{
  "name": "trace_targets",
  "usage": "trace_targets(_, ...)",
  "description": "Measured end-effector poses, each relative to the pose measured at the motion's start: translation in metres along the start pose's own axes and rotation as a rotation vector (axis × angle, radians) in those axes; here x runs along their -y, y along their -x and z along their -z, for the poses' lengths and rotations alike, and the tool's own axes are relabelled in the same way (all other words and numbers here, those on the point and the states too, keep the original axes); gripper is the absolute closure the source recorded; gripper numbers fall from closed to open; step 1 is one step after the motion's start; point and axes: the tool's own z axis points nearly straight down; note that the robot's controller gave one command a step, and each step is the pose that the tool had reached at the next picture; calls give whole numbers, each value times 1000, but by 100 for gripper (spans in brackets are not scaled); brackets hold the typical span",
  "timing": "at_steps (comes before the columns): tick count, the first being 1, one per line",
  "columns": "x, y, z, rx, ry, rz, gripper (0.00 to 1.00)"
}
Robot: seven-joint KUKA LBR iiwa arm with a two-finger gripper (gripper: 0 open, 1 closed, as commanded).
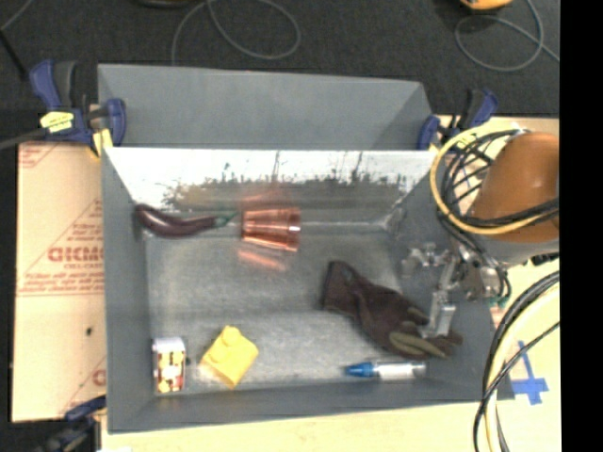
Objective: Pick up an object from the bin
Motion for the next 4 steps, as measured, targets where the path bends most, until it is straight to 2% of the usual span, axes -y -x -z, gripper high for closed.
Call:
trace_targets(1,0,2,5,8,-2,4,0)
trace_targets(2,-22,0,-38,13,-2,-173,0)
trace_targets(3,-39,-1,-27,4,0,-252,0)
trace_targets(4,-74,-1,-15,16,-1,-311,0)
